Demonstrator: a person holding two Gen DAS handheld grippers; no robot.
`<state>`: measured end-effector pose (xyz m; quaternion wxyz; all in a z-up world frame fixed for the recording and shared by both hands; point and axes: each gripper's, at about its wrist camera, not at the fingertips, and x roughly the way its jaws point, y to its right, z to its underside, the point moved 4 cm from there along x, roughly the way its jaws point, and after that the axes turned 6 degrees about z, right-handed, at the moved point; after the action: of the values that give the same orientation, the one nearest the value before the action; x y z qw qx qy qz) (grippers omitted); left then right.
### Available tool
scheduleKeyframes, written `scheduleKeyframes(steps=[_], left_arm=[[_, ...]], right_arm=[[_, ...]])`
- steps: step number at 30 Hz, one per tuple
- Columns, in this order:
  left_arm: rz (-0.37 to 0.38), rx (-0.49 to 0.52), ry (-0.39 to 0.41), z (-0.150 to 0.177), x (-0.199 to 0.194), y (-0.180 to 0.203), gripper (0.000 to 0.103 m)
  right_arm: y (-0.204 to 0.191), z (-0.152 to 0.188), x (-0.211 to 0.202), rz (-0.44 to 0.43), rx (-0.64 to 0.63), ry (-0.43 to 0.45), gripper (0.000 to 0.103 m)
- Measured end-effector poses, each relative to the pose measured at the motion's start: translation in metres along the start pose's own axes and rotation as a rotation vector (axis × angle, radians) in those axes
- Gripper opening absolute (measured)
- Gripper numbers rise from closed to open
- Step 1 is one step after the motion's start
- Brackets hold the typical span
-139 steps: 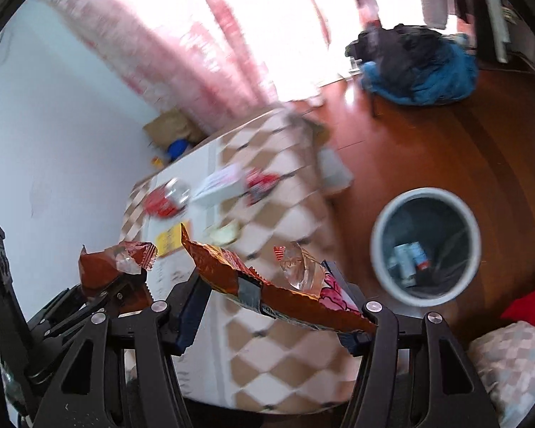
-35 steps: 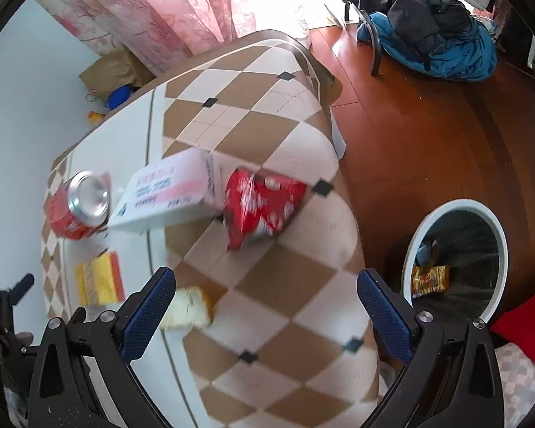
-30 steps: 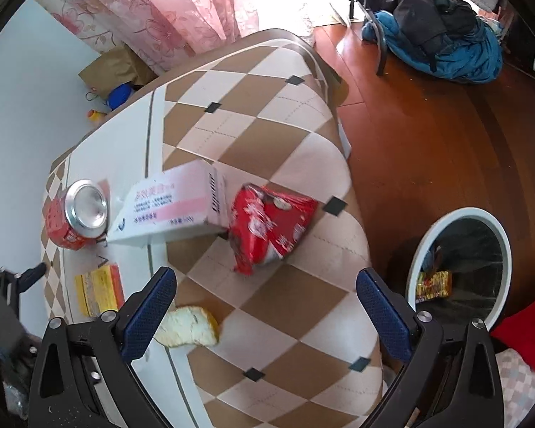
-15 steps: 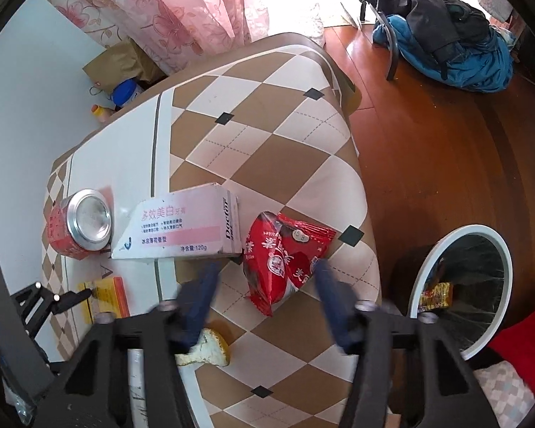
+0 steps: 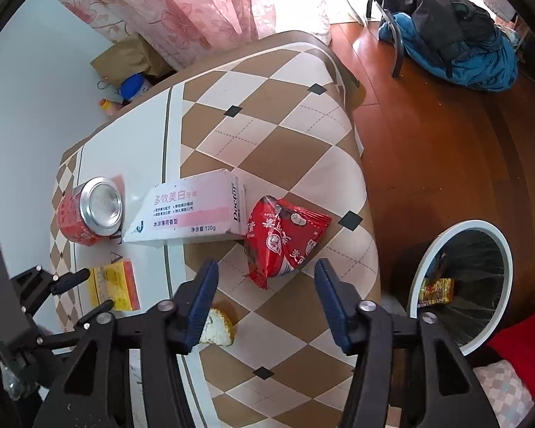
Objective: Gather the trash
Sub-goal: 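Grasp the yellow cigarette pack with the left tool while the right grasps the red candy bag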
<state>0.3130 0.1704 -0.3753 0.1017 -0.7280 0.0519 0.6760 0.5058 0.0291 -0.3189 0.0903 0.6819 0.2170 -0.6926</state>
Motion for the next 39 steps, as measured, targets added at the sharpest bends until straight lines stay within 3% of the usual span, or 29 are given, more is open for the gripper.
scheduleKeyframes(steps=[2, 3, 4, 6, 8, 10, 14, 16, 20, 23, 25, 28, 31, 33, 37, 39], left_arm=[[0.01, 0.025, -0.002, -0.004, 0.005, -0.006, 0.052], [0.008, 0.044, -0.014, -0.007, 0.006, -0.008, 0.068], [0.013, 0.057, -0.026, -0.009, 0.008, -0.012, 0.078], [0.042, 0.088, -0.055, -0.017, 0.014, -0.015, 0.085], [0.104, 0.11, -0.106, -0.017, 0.022, -0.013, 0.086], [0.091, 0.139, -0.161, -0.016, 0.036, -0.015, 0.089], [0.082, 0.124, -0.108, -0.021, 0.032, -0.017, 0.086], [0.089, 0.122, -0.08, -0.023, 0.029, -0.015, 0.067], [0.09, 0.114, -0.065, -0.023, 0.026, -0.012, 0.063], [0.087, 0.006, -0.059, -0.014, 0.023, -0.01, 0.062], [0.075, -0.067, -0.035, -0.008, 0.015, -0.009, 0.062], [0.058, -0.234, -0.02, 0.009, 0.009, -0.014, 0.062], [0.081, -0.531, -0.072, 0.037, 0.014, -0.027, 0.062], [0.115, -0.67, -0.048, 0.054, 0.016, -0.031, 0.062], [0.141, -0.692, -0.014, 0.068, 0.017, -0.02, 0.064], [0.106, -0.641, 0.011, 0.071, 0.015, -0.009, 0.064]], right_arm=[[-0.001, -0.001, 0.004, 0.004, -0.003, -0.017, 0.058], [-0.001, -0.002, 0.005, 0.007, -0.004, -0.022, 0.058], [-0.001, -0.003, 0.006, 0.009, -0.005, -0.029, 0.058], [-0.001, -0.004, 0.009, 0.009, -0.005, -0.039, 0.058], [0.0, -0.005, 0.011, 0.014, -0.004, -0.044, 0.058], [0.002, -0.007, 0.012, 0.013, -0.003, -0.048, 0.058], [0.005, -0.011, 0.013, 0.008, 0.003, -0.044, 0.058], [0.005, -0.013, 0.012, 0.003, 0.0, -0.034, 0.058], [0.004, -0.016, 0.014, -0.009, 0.005, -0.029, 0.058], [0.0, -0.016, 0.017, -0.011, -0.007, -0.031, 0.047], [-0.001, -0.015, 0.018, -0.009, -0.015, -0.031, 0.027], [-0.001, -0.011, 0.018, -0.001, -0.024, -0.026, 0.015], [-0.001, 0.001, 0.015, -0.008, -0.038, -0.032, 0.014], [-0.001, 0.014, 0.009, -0.022, -0.055, -0.038, 0.013], [-0.002, 0.054, -0.001, -0.017, -0.118, -0.06, 0.013], [0.002, 0.072, -0.004, -0.019, -0.132, -0.076, 0.013]])
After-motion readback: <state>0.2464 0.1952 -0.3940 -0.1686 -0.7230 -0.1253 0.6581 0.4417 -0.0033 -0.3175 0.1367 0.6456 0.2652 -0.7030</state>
